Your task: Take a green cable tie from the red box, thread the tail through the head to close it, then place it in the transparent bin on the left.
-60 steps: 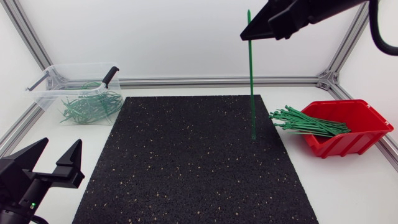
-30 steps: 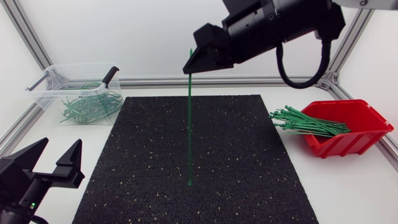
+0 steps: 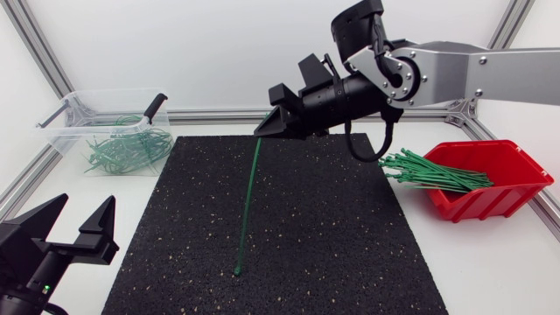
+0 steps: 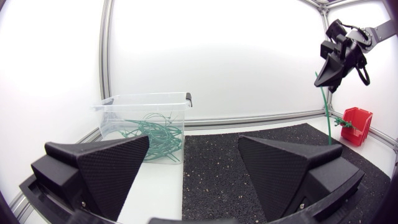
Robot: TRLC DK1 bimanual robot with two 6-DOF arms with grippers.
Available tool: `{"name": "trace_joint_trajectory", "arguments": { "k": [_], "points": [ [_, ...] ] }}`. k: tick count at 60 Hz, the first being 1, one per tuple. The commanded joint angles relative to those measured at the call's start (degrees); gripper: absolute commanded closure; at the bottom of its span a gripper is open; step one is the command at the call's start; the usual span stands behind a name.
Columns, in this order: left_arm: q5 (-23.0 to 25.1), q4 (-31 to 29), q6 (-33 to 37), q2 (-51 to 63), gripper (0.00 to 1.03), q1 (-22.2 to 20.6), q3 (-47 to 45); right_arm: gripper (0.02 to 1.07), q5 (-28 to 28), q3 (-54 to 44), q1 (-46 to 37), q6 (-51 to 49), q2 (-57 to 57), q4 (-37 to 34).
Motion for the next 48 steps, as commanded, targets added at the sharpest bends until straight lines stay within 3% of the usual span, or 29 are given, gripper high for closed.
{"name": "trace_joint_trajectory", "arguments": {
  "k": [1, 26, 39, 48],
  "points": [
    [-0.04, -1.81, -1.61, 0.32, 0.03, -0.29, -2.09, 1.01, -0.8, -3.53, -0.45, 3.24, 2.05, 2.74],
    [-0.04, -1.81, -1.61, 0.32, 0.03, -0.46, -2.09, 1.0, 7.46, -12.14, -5.11, -5.38, -3.57, 5.81],
    [-0.04, -1.81, -1.61, 0.41, 0.03, -0.55, -2.09, 0.74, 9.92, -14.95, -5.9, -12.23, -5.51, 2.12],
    [-0.04, -1.81, -1.61, 0.41, 0.03, -0.55, -2.09, 0.42, 12.38, -16.1, -6.87, -15.57, -6.56, 0.01]
  ]
}}
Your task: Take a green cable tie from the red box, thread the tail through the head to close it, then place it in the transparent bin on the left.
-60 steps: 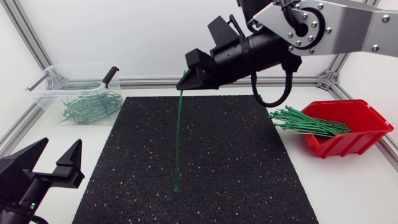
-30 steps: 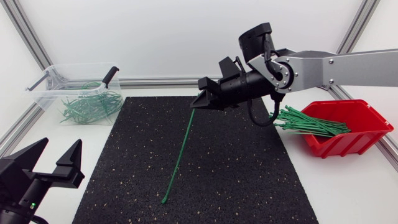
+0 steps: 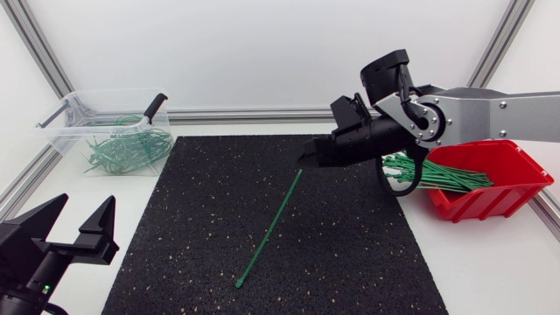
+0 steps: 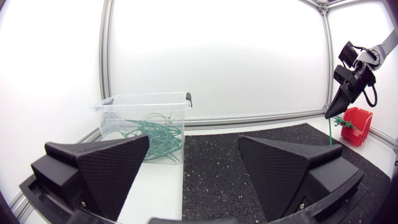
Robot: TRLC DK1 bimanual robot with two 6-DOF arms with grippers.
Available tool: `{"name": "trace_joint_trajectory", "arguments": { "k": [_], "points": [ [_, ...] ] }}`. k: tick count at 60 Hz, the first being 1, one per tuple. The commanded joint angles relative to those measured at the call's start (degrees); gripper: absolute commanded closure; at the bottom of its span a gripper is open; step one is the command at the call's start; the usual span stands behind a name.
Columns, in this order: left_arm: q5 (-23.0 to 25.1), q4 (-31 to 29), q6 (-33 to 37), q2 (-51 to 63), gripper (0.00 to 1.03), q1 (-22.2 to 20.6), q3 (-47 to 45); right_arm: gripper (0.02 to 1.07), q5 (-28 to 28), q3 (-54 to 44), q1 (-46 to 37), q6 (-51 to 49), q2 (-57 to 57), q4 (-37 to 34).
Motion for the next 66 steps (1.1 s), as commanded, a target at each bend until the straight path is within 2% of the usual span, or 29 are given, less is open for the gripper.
{"name": "trace_joint_trajectory", "arguments": {
  "k": [1, 8, 18, 23, 34, 44, 57, 66],
  "points": [
    [-0.04, -1.81, -1.61, 0.38, 0.03, -0.55, -2.09, 0.38, 1.13, -1.6, -1.19, -2.96, -1.69, -1.83],
    [-0.04, -1.81, -1.61, 0.38, 0.03, -0.46, -2.09, 0.19, 5.0, -1.25, -3.12, -5.95, -3.45, -3.76],
    [-0.04, -1.81, -1.61, 0.3, 0.03, -0.46, -2.09, 0.1, 11.94, 1.91, -3.3, -13.6, -5.38, -9.12],
    [-0.04, -1.81, -1.61, 0.3, 0.03, -0.38, -2.09, 0.09, 12.73, 4.9, -3.39, -16.76, -5.55, -12.9],
    [-0.04, -1.81, -1.61, 0.3, 0.03, -0.29, -2.09, 0.07, 18.18, 11.49, 1.18, -26.52, -4.32, -22.39],
    [-0.04, -1.81, -1.61, 0.3, 0.03, -0.29, -2.09, 0.07, 19.41, 18.61, 5.58, -35.13, -2.13, -32.68],
    [-0.04, -1.81, -1.61, 0.3, 0.03, -0.29, -2.09, 0.07, 20.55, 23.88, 11.64, -43.13, 1.04, -40.5],
    [-0.04, -1.81, -1.61, 0.21, 0.03, -0.29, -2.09, 0.07, 20.91, 24.85, 14.89, -48.75, 4.2, -42.52]
  ]
}}
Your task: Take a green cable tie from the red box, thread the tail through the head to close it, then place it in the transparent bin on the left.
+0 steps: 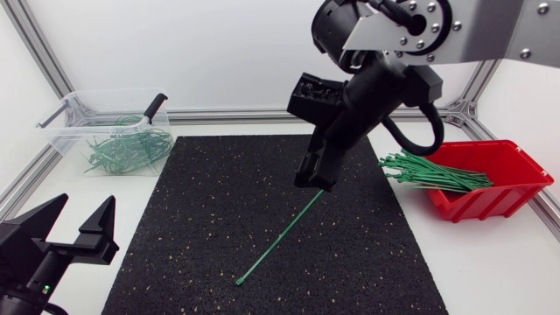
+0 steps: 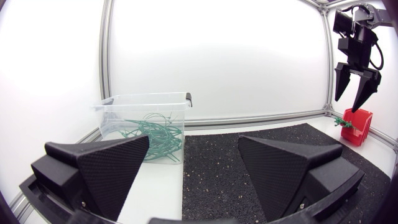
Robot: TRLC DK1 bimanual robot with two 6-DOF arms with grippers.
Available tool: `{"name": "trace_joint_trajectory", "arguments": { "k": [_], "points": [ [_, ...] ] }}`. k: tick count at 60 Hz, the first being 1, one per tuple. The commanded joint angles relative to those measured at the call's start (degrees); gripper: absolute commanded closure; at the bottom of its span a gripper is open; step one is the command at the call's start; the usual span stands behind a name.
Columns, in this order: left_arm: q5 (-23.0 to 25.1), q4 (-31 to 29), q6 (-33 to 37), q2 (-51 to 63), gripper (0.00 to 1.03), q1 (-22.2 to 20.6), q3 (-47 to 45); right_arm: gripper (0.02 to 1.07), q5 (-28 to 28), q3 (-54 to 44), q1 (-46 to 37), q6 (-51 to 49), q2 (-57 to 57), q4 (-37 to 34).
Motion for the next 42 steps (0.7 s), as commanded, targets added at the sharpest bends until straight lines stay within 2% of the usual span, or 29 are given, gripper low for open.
{"name": "trace_joint_trajectory", "arguments": {
  "k": [1, 10, 30, 42],
  "points": [
    [-0.04, -1.81, -1.61, 0.32, 0.03, -0.2, -2.09, 0.07, 0.27, 1.16, 1.89, -4.98, 3.13, -1.76],
    [-0.04, -1.81, -1.61, 0.23, 0.03, -0.11, -2.09, 0.07, 0.71, 0.1, 6.46, -11.39, 4.19, -4.04],
    [-0.04, -1.81, -1.61, 0.23, 0.03, 0.06, -2.09, 0.07, 11.7, -0.78, 13.84, -21.32, 8.93, -6.15],
    [-0.04, -1.81, -1.61, 0.23, 0.03, 0.06, -2.09, 0.07, 13.72, -1.04, 18.77, -24.22, 10.25, -6.5]
  ]
}}
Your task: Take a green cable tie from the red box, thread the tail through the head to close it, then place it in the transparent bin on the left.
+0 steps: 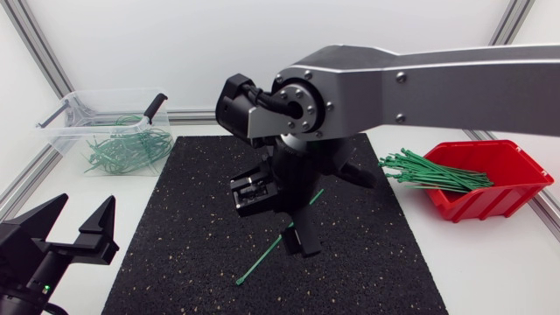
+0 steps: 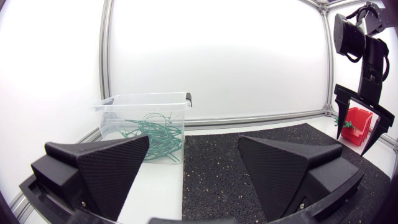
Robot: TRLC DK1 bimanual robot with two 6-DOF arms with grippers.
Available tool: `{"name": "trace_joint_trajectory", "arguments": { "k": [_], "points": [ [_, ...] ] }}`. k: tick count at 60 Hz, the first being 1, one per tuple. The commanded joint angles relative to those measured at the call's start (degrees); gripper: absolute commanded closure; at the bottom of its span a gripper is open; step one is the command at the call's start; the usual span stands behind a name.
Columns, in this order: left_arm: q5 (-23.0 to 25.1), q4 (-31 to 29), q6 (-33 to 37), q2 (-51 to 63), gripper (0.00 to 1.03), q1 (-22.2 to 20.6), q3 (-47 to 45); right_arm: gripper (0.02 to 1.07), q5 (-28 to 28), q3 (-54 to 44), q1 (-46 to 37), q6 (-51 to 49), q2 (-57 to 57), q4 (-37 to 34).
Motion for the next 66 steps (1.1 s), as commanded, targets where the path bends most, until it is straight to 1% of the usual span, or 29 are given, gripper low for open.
{"name": "trace_joint_trajectory", "arguments": {
  "k": [1, 11, 18, 21, 27, 33, 36, 42, 46, 50, 55, 58, 66],
  "points": [
    [-0.04, -1.81, -1.61, 0.23, 0.03, 0.06, -2.09, 0.07, 0.74, -1.1, 2.51, -2.87, 1.2, -0.69],
    [-0.04, -1.72, -1.61, 0.23, 0.03, 0.15, -2.09, 0.07, 0.83, -0.75, 4.7, -4.98, 3.49, 1.16],
    [-0.04, -1.81, -1.61, 0.23, 0.03, 0.24, -2.09, 0.16, 0.3, -0.84, 6.02, -6.21, 5.42, 2.3],
    [-0.04, -1.72, -1.61, 0.32, 0.03, 0.24, -2.09, 0.17, -0.23, -0.93, 6.64, -6.74, 6.12, 3.27],
    [-0.04, -1.72, -1.61, 0.41, 0.03, 0.24, -2.09, 0.25, -1.28, -0.75, 7.6, -7.09, 8.06, 4.32],
    [-0.04, -1.72, -1.61, 0.41, 0.03, 0.15, -2.09, 0.26, -1.81, -0.75, 8.31, -7.27, 9.73, 5.11],
    [-0.04, -1.72, -1.61, 0.41, 0.03, 0.15, -2.09, 0.3, -2.87, -0.84, 8.57, -7.62, 10.34, 5.55],
    [-0.04, -1.81, -1.61, 0.41, 0.03, 0.15, -2.09, 0.3, -3.48, -0.84, 8.84, -8.06, 11.57, 6.43],
    [-0.04, -1.72, -1.61, 0.41, 0.03, 0.15, -2.09, 0.37, -4.27, -0.93, 9.01, -8.5, 12.19, 7.49],
    [-0.04, -1.72, -1.61, 0.41, 0.03, 0.15, -2.09, 0.39, -5.06, -0.93, 9.27, -8.76, 12.72, 7.84],
    [-0.04, -1.72, -1.61, 0.41, 0.03, 0.15, -2.09, 0.4, -5.24, -1.1, 9.63, -8.85, 13.51, 8.63],
    [-0.04, -1.81, -1.61, 0.41, 0.03, 0.15, -2.09, 0.45, -5.33, -1.19, 9.89, -9.02, 14.39, 9.07],
    [-0.04, -1.72, -1.61, 0.41, 0.03, 0.15, -2.09, 0.45, -5.33, -1.37, 10.5, -9.11, 15.88, 10.12]
  ]
}}
